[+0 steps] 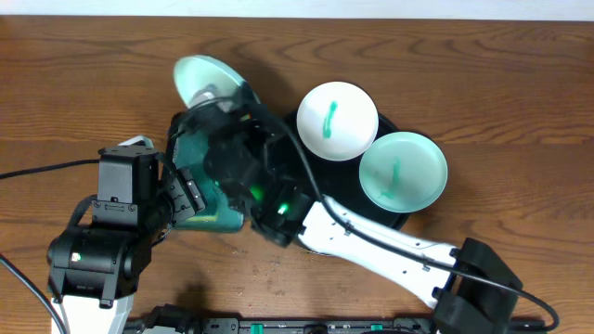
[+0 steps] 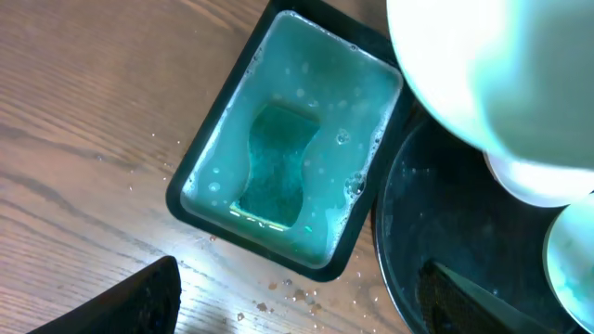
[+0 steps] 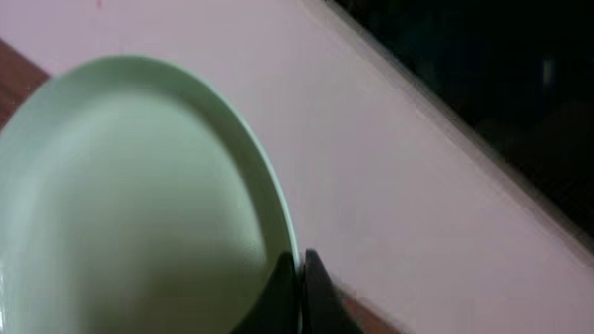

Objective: Clean dirty plates on tray and stack at the side
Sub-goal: 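Carry the rinsed plate right and set it on the table, then release the plate at the right side and withdraw the right gripper, then grip the next pale green plate rim with the right gripper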

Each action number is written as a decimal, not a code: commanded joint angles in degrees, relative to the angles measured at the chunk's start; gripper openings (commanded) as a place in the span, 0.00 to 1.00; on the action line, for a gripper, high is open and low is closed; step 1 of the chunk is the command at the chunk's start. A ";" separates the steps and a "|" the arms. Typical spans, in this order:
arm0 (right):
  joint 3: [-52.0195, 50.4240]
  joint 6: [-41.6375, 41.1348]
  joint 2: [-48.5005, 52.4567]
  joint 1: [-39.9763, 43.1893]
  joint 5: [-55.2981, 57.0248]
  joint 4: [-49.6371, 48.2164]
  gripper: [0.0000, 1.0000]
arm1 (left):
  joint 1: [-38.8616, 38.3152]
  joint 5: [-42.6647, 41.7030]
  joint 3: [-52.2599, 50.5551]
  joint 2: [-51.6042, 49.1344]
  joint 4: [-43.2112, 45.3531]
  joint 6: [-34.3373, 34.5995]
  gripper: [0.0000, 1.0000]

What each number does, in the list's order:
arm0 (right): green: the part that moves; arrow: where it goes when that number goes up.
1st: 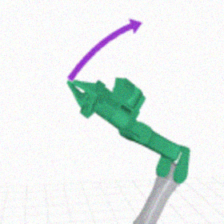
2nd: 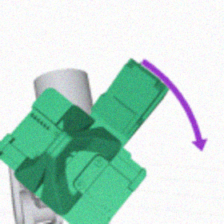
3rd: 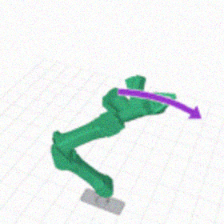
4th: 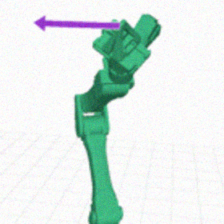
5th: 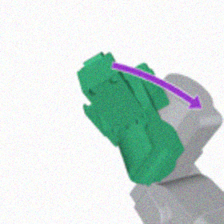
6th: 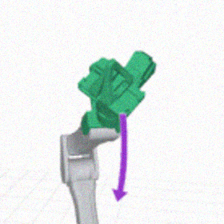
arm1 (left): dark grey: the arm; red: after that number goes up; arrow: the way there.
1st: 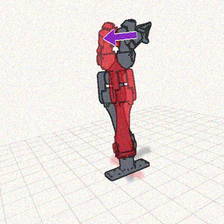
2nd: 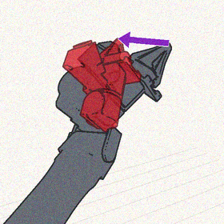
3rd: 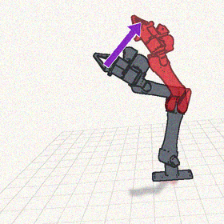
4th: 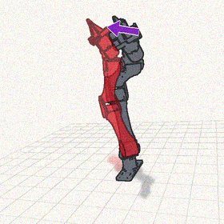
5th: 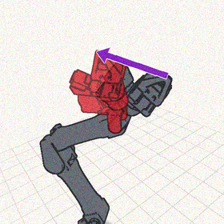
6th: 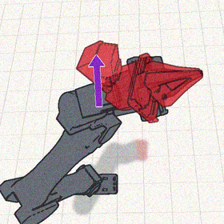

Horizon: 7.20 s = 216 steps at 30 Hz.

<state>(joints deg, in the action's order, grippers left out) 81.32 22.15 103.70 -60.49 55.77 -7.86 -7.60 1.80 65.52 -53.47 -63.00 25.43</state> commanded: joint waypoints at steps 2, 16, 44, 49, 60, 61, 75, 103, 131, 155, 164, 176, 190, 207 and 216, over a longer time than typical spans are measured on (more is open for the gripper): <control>0.33 -33.70 -1.40 4.28 -12.81 13.79 0.01 | 0.31 0.15 1.09 0.00 -0.20 -0.31 0.81; 0.33 -47.23 -14.64 28.24 -60.76 33.62 0.01 | 0.31 0.15 1.09 0.00 -0.20 -0.31 0.81; -5.35 -43.71 4.00 94.49 -59.71 62.62 0.01 | 0.31 0.15 1.09 0.00 -0.20 -0.31 0.81; -8.28 -43.74 5.38 91.82 -59.69 61.29 0.01 | 0.28 0.15 1.09 0.00 -0.20 -0.31 0.81; -8.96 -32.37 -3.26 86.68 -74.60 61.53 0.55 | 0.31 0.15 1.09 0.00 -0.20 -0.31 0.81; -9.01 -31.12 -4.50 85.53 -76.06 61.66 0.55 | 0.31 0.15 1.09 0.00 -0.20 -0.31 0.81; -18.16 -31.76 -5.09 69.57 -64.59 54.14 0.40 | 0.31 0.15 1.09 0.00 -0.20 -0.31 0.82; -20.70 -37.11 -15.32 48.04 -66.75 61.77 0.01 | 0.28 0.15 1.09 0.00 -0.20 -0.31 0.82; -23.96 -34.12 -25.38 37.90 -61.59 46.66 0.29 | 0.28 0.13 -0.96 -2.99 -0.15 0.74 0.82; -24.00 -34.34 -26.12 37.90 -61.61 50.14 0.27 | 0.31 3.56 -6.38 -47.17 16.48 -2.36 0.40; -24.00 -34.32 -26.12 37.90 -61.59 51.39 0.26 | 0.31 -5.31 -6.38 -50.90 21.55 -5.55 0.08; -24.00 -34.32 -26.12 37.90 -61.59 51.98 0.25 | 0.31 -4.96 -6.38 -50.18 18.97 -5.95 0.47; -24.00 -48.24 -26.05 38.62 -47.65 56.33 0.27 | 0.52 -3.91 -4.85 -45.90 15.63 -7.04 0.07; -24.00 -33.35 -13.27 45.62 -65.02 49.96 0.55 | 0.50 -4.31 -1.90 -20.02 8.13 -8.07 0.07; -24.00 -25.70 -1.90 46.95 -79.19 48.04 0.29 | 0.50 -5.95 -1.92 -20.35 7.56 -8.04 0.07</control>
<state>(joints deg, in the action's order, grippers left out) 56.95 -6.90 99.74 -13.26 -17.17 40.60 -7.18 -2.90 62.98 -73.84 -55.44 18.09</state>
